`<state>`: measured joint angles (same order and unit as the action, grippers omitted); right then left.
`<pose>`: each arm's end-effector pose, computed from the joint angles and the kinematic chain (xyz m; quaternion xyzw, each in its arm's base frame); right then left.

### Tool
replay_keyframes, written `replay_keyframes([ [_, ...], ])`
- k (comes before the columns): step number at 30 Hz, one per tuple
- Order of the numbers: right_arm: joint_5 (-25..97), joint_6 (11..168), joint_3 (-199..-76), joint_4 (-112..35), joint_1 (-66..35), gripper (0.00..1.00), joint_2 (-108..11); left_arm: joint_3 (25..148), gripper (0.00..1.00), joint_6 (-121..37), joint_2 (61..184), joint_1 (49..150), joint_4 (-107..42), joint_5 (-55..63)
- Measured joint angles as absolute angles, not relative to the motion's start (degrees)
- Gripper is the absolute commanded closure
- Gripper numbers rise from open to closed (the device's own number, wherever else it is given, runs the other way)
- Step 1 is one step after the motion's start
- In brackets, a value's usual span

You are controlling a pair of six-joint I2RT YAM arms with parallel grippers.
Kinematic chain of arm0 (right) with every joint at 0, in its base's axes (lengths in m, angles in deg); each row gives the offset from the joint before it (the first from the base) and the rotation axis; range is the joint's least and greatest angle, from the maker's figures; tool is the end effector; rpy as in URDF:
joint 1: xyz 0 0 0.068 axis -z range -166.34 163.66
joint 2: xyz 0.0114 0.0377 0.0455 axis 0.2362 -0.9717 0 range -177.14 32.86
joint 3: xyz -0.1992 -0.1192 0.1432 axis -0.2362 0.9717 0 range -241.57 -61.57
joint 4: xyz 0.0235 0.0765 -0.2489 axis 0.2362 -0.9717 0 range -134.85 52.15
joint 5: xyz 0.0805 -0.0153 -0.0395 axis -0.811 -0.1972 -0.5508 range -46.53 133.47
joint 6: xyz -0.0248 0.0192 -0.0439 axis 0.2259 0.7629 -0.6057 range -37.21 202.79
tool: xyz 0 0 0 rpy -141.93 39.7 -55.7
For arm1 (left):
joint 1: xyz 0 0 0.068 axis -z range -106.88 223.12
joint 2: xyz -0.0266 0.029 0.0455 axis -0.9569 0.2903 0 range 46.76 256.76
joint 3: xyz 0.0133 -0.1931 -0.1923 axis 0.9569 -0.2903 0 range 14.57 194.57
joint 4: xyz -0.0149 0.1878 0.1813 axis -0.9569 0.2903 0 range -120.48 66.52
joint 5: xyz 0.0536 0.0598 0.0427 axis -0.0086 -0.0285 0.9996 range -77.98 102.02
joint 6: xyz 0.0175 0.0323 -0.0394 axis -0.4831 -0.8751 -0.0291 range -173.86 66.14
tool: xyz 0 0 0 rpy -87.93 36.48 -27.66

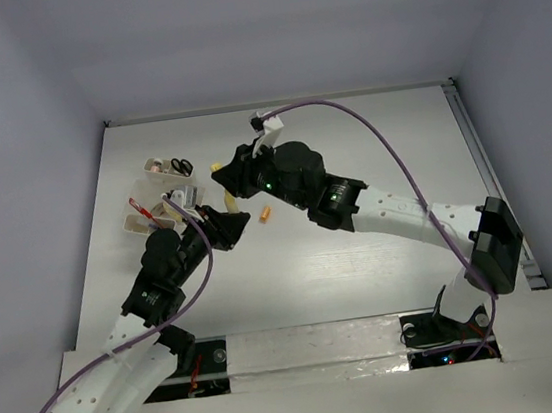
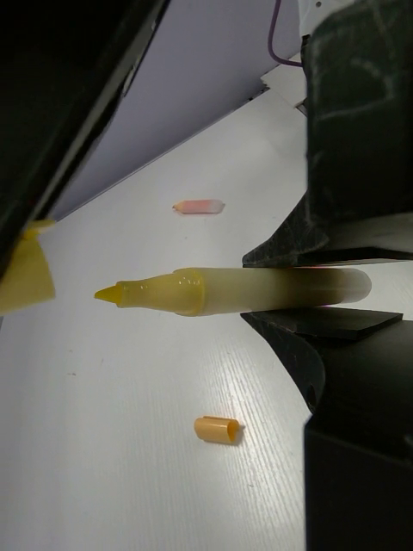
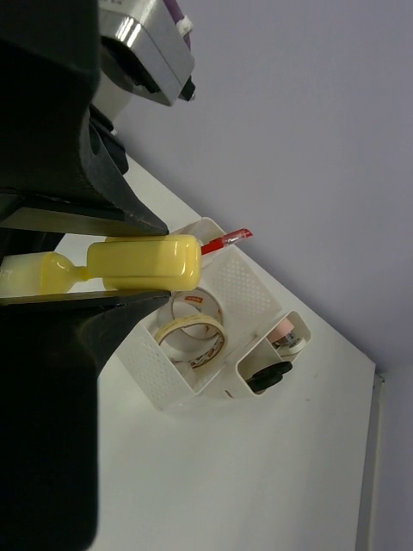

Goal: Sort the stationery into containers
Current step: Close the pen cap on the pen.

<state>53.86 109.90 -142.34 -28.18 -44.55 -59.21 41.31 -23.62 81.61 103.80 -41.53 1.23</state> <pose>0.2112 0.3286 0.3850 -0.1307 0.7049 0.4226 0.5544 0.1370 -0.0890 0.2949 0.0707 0.6854 -0.4216 0.5894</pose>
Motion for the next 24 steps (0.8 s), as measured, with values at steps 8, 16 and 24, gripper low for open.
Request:
replay_keyframes([
  [8,54.4,109.4,-142.4,-28.9,-44.6,1.0,-60.3,41.6,1.0,-23.9,81.5,103.8,-41.8,1.6],
  [16,54.5,109.4,-142.4,-28.8,-44.6,1.0,-60.6,41.6,1.0,-24.0,81.5,103.8,-41.8,2.3],
  [24,54.4,109.4,-141.4,-27.9,-45.4,1.0,-60.6,42.0,1.0,-24.3,81.6,103.8,-41.8,3.4],
])
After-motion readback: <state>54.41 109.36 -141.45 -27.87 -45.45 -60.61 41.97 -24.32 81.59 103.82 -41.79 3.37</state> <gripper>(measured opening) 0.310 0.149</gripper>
